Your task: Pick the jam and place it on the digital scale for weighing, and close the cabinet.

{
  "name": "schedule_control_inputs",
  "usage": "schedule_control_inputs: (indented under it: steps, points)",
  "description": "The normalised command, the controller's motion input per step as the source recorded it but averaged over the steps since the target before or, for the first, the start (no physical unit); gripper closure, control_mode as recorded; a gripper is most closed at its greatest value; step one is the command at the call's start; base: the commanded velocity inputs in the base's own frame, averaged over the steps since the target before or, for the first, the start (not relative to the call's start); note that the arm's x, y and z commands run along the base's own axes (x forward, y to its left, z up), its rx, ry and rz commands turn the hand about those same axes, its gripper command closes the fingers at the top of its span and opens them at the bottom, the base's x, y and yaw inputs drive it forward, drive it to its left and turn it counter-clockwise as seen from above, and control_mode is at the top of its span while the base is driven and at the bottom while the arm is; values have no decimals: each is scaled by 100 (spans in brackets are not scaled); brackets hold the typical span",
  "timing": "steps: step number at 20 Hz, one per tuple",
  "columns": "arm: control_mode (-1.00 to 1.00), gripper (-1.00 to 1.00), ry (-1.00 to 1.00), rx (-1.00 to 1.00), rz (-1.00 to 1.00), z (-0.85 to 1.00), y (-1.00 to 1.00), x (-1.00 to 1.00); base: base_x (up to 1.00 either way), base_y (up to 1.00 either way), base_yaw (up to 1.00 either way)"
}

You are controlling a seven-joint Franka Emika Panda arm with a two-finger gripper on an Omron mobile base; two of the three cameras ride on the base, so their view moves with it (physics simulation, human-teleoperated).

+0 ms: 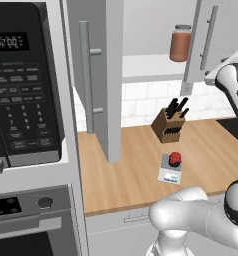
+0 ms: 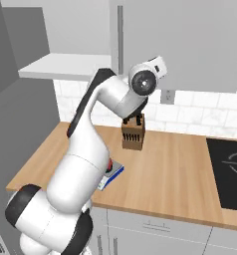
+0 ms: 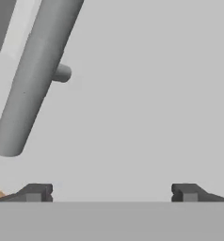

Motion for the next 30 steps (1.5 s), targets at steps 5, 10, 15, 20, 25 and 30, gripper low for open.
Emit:
schedule_control_inputs:
  steps: [5,10,15,20,25,30]
  points:
    - [-100,-100,10,0,-12,-9,-27,100,0,0,0]
    - [-100,-100,0,6,-1,-56,-17,45,0,0,0]
    - [-100,-100,-3,21,-5,-25,-49,-100,0,0,0]
    - [-100,-100,1,21,-5,38,-63,-100,0,0,0]
    - [-100,-100,0,17,0,9,-3,-100,0,0,0]
    - [-100,-100,-13,19,0,0,6,-100,0,0,0]
